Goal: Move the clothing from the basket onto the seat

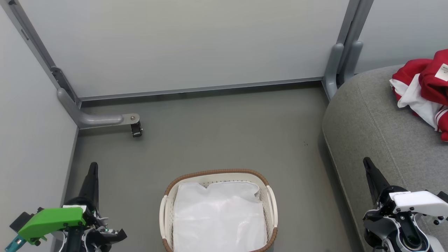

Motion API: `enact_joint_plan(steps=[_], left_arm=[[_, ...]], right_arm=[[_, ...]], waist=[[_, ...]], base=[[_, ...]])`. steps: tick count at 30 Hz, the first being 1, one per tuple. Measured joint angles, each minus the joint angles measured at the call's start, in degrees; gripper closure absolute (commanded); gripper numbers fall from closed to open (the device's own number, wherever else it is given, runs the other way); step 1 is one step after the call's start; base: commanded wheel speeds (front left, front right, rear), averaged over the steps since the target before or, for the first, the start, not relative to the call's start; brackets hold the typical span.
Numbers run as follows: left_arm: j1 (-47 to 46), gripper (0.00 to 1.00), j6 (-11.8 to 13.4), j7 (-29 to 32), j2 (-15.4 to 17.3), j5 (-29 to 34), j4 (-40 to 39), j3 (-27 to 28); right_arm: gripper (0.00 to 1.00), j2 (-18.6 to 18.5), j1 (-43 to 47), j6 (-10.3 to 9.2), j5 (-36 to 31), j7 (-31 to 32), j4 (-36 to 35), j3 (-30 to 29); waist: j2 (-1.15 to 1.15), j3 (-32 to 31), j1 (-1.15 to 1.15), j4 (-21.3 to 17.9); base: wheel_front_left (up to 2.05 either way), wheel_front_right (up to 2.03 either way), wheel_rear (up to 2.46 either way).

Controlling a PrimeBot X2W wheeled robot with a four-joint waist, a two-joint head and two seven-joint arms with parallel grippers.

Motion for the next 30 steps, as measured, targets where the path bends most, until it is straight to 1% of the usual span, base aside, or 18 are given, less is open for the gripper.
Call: enact_joint_plan(steps=[30], left_arm=[[0.0, 1.0, 0.0, 0.0, 0.0, 0.0, 0.0, 0.0]], right_arm=[[1.0, 0.0, 0.0, 0.0, 0.0, 0.0, 0.0, 0.0]], waist=[[0.0, 0.0, 0.0, 0.0]], base=[[0.0, 0.0, 0.0]])
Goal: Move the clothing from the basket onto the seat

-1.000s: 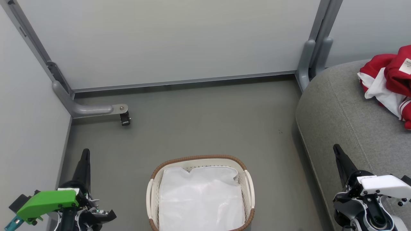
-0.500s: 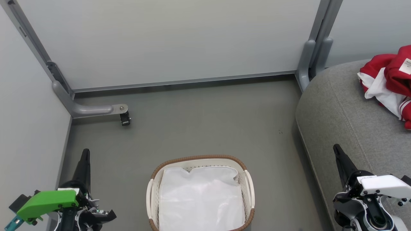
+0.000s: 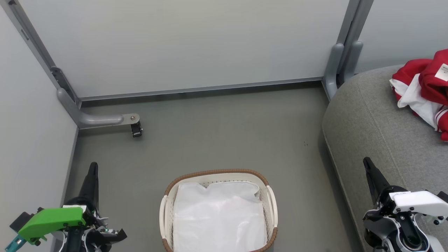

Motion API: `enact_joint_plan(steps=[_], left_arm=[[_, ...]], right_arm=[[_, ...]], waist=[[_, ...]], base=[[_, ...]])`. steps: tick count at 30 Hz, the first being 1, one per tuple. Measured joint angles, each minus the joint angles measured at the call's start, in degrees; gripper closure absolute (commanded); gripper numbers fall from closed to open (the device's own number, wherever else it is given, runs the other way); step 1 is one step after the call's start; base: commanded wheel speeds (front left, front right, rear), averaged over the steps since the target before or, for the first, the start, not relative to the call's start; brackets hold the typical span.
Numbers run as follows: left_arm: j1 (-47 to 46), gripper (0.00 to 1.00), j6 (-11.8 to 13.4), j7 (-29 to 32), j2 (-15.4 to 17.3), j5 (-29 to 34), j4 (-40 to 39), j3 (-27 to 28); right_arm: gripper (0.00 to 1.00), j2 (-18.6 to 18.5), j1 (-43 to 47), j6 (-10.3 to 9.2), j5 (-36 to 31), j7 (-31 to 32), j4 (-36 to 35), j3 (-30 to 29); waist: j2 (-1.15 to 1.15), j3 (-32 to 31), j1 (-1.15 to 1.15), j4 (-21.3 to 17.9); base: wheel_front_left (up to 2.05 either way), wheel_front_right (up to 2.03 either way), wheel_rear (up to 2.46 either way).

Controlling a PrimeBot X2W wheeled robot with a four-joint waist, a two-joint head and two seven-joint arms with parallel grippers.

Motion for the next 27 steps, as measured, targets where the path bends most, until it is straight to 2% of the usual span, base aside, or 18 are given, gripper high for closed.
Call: enact_joint_plan(steps=[27], left_arm=[[0.0, 1.0, 0.0, 0.0, 0.0, 0.0, 0.0, 0.0]], right_arm=[[1.0, 0.0, 0.0, 0.0, 0.0, 0.0, 0.0, 0.0]], waist=[[0.0, 0.0, 0.0, 0.0]], base=[[0.0, 0.0, 0.0]])
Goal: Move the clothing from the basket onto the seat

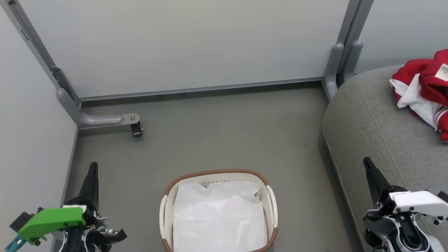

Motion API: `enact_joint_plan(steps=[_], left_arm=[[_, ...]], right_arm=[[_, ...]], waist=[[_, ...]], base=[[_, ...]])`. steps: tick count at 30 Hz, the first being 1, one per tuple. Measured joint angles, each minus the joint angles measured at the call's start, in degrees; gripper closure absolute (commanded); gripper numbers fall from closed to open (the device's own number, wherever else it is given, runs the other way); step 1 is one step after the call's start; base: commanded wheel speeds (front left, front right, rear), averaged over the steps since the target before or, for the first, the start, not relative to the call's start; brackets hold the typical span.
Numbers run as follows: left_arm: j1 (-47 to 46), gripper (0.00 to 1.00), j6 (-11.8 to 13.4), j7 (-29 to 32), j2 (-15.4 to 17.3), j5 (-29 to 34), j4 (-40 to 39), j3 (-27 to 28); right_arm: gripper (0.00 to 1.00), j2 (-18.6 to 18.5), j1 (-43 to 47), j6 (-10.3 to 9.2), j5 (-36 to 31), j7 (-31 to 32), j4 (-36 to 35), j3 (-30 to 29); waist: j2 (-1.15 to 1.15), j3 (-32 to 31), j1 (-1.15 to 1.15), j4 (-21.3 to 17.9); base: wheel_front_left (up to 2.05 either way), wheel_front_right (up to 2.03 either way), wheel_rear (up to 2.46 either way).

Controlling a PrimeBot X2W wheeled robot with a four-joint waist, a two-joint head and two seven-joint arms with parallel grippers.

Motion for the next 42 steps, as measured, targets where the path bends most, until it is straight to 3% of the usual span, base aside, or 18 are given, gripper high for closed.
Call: enact_joint_plan(steps=[42], left_arm=[[0.0, 1.0, 0.0, 0.0, 0.0, 0.0, 0.0, 0.0]], right_arm=[[1.0, 0.0, 0.0, 0.0, 0.0, 0.0, 0.0, 0.0]], waist=[[0.0, 0.0, 0.0, 0.0]], base=[[0.0, 0.0, 0.0]])
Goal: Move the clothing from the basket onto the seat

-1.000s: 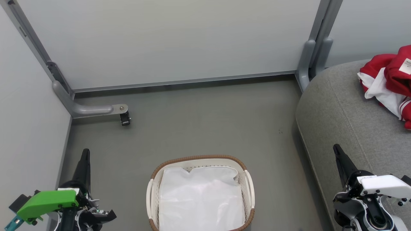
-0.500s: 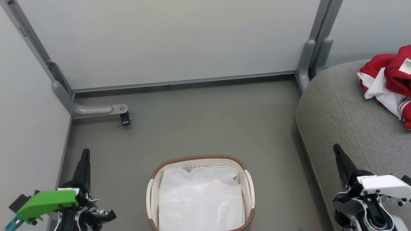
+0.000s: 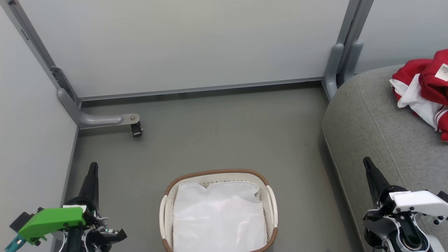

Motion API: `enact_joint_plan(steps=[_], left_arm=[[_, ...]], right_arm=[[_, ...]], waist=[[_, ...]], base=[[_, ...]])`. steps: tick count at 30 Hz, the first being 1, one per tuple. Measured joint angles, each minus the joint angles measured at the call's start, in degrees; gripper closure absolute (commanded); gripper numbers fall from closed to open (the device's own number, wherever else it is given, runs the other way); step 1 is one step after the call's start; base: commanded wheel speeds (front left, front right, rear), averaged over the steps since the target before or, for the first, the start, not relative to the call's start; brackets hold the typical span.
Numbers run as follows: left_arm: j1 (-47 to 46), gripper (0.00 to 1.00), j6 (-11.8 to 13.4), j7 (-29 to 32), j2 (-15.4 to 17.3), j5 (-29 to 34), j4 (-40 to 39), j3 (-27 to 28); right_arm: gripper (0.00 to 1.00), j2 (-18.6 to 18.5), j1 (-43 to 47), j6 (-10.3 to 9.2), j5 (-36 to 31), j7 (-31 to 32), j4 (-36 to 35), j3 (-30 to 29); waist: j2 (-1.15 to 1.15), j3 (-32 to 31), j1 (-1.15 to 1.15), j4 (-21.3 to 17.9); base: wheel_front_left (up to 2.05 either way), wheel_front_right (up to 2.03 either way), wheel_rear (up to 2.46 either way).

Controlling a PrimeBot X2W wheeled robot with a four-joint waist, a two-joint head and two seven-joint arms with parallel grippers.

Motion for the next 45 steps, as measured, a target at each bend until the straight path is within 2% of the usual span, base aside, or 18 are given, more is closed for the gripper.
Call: enact_joint_plan(steps=[45], left_arm=[[0.0, 1.0, 0.0, 0.0, 0.0, 0.0, 0.0, 0.0]], right_arm=[[1.0, 0.0, 0.0, -0.01, 0.0, 0.0, 0.0, 0.0]], waist=[[0.0, 0.0, 0.0, 0.0]], base=[[0.0, 0.0, 0.0]])
